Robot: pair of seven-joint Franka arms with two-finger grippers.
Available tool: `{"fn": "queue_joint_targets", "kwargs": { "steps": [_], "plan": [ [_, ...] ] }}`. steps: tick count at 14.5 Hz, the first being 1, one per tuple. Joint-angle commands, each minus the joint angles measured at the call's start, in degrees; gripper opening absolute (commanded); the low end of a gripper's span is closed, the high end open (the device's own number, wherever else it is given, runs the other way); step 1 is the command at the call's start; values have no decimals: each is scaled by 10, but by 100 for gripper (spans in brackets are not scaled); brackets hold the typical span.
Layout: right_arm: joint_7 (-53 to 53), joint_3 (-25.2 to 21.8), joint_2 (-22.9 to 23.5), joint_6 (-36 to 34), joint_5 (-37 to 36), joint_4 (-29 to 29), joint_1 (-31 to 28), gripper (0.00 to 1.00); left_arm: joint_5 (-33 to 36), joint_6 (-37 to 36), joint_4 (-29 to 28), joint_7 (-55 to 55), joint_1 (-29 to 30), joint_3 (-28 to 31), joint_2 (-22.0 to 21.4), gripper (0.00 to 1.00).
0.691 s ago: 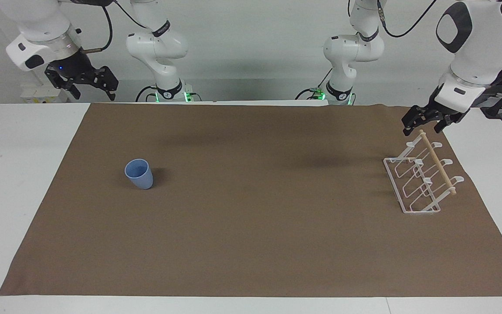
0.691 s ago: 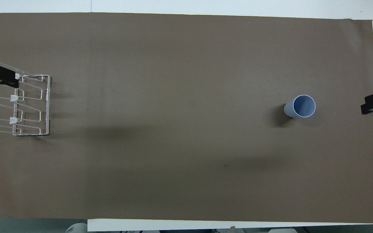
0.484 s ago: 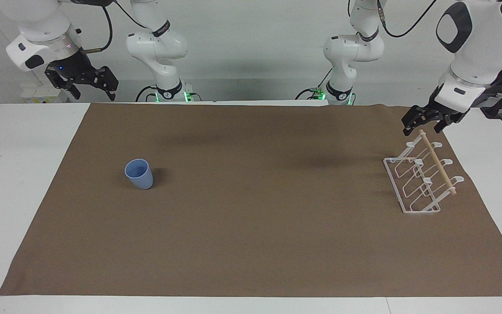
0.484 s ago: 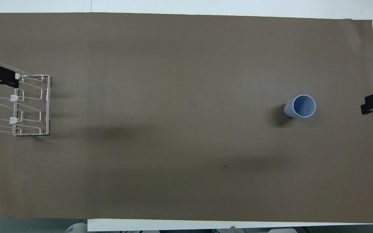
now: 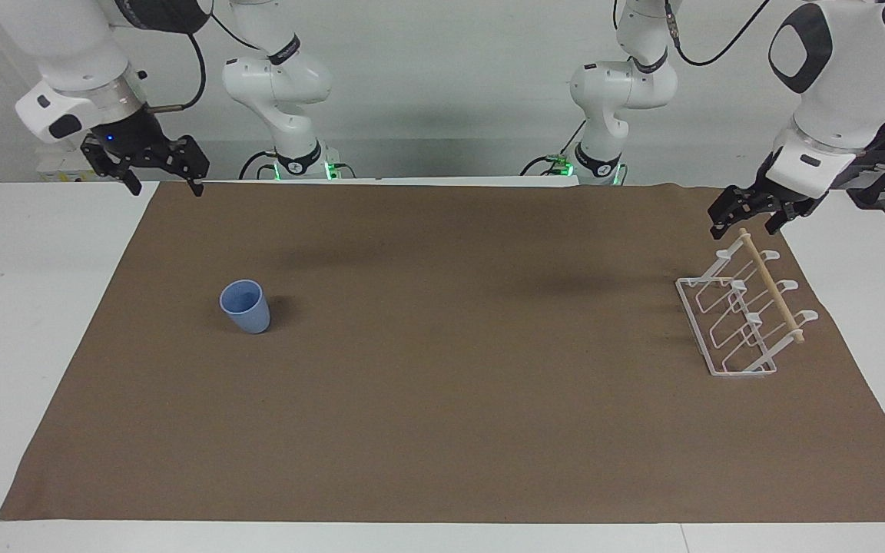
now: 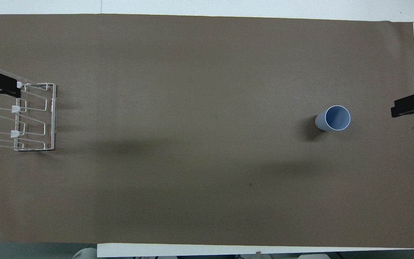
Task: Hang cup on cup holder
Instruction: 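Reach the right gripper to the blue cup and grasp its rim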
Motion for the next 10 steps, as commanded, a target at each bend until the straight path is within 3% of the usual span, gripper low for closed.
{"fn": "queue_joint_targets", "kwargs": {
  "steps": [1,7,10],
  "plan": [
    [-29,3,-5,92,9,-81,-6,100,-2,-5,-13,-3,2,0,-15,100],
    [-83,3,74,225,15,-140,-11,100,-2,-6,-13,-3,2,0,-15,100],
    [-87,3,82,240,15,-170,-9,100,-2,-6,-14,-3,2,1,-15,100]
  ]
}}
